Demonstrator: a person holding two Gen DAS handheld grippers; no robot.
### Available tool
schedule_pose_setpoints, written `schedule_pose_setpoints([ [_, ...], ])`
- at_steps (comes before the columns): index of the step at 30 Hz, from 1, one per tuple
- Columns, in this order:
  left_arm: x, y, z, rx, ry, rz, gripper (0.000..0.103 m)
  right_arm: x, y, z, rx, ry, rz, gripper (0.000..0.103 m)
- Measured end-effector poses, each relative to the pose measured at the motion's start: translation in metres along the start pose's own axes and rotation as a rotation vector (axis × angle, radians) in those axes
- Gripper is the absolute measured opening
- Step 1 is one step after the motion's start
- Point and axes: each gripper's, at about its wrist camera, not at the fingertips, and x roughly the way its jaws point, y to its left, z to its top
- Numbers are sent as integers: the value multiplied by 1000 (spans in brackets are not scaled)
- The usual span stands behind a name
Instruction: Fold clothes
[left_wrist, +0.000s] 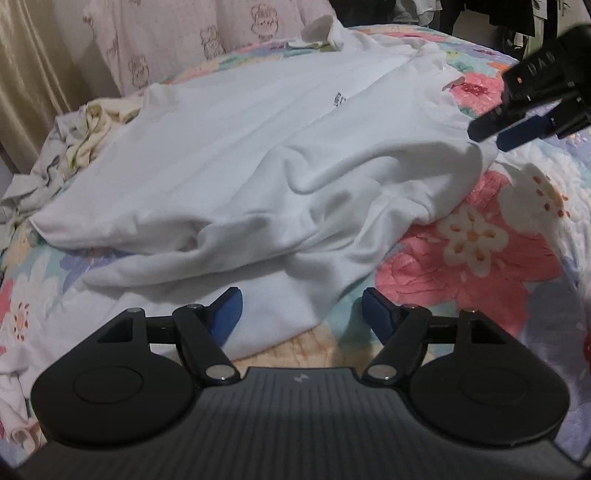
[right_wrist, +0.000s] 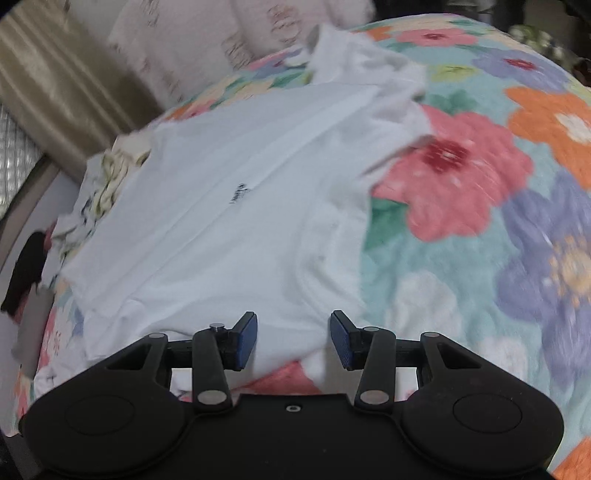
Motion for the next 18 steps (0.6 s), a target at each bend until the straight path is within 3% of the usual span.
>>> schedule_pose_setpoints([
  [4, 9, -12, 0, 62, -63, 31, 68, -1, -6, -10, -18, -42, -21, 51],
  [6, 13, -7, 4, 28, -75, 14, 40, -3, -12, -10, -8, -52, -22, 59],
  [7, 14, -4, 7, 0, -75, 0, 14, -4, -16, -9, -1, -55, -14, 64],
  [8, 15, -1, 9, -22, -67, 1, 6, -1, -19, -8, 1, -51, 3, 67],
  [10, 13, 6, 10, -49, -75, -10, 4, 10, -22, -4, -4, -25, 60, 65],
  [11, 10, 9, 10, -65, -76, -18, 4, 13, -19, -4, -38, -30, 71, 46],
  [12, 4, 12, 11, -81, -78, -35, 4, 16, -15, -3, -72, -35, 82, 15],
  [13, -1, 14, 11, -97, -79, -52, 3, 16, -12, -3, -107, -48, 87, 10],
  [15, -20, 19, 13, -124, -83, -86, 3, -9, 1, -8, -181, -167, 39, 10],
  [18, -51, 28, 12, -182, -95, -139, 3, -60, 19, -15, -319, -251, 50, 9],
])
